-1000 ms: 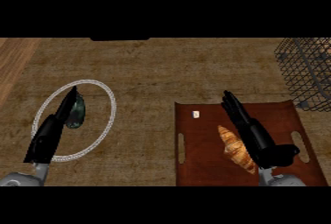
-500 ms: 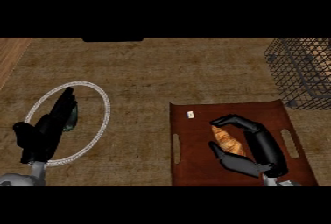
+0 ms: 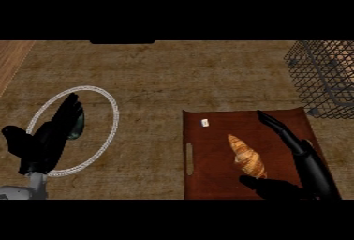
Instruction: Pick the croissant from the tray and place it in the tiered basket
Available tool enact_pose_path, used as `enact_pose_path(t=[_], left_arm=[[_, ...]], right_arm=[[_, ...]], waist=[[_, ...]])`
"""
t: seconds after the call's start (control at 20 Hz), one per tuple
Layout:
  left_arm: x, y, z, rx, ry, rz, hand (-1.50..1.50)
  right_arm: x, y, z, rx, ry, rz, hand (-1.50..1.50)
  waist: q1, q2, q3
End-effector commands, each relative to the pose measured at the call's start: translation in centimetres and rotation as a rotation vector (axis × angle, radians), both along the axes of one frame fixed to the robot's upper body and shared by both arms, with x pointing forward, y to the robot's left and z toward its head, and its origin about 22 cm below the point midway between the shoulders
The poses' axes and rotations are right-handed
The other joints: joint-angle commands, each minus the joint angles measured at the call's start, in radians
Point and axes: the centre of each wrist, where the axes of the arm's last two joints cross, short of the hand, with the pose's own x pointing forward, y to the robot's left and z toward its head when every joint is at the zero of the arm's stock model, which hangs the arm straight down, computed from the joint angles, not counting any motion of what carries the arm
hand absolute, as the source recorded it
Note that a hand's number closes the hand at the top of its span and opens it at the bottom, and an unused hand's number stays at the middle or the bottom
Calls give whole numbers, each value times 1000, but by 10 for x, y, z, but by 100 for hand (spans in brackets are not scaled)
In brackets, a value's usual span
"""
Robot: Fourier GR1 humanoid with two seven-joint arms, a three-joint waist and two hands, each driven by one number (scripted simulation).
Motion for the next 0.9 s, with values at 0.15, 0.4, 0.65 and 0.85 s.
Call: enact_pose_path(t=[0.15, 0.4, 0.65, 0.85], left_arm=[[6, 5, 11, -10, 13, -6, 0], [6, -3, 3, -7, 10, -8, 0], [3, -6, 6, -19, -6, -8, 0], [1, 14, 1, -7, 13, -24, 0]], right_arm=[[-9, -20, 57, -566, 29, -12, -150], [-28, -19, 68, -853, 296, 137, -150], [-56, 35, 83, -846, 341, 130, -150], [-52, 59, 83, -818, 360, 46, -150]], waist=[[0, -4, -5], [2, 2, -4], [17, 3, 0], [17, 5, 1]])
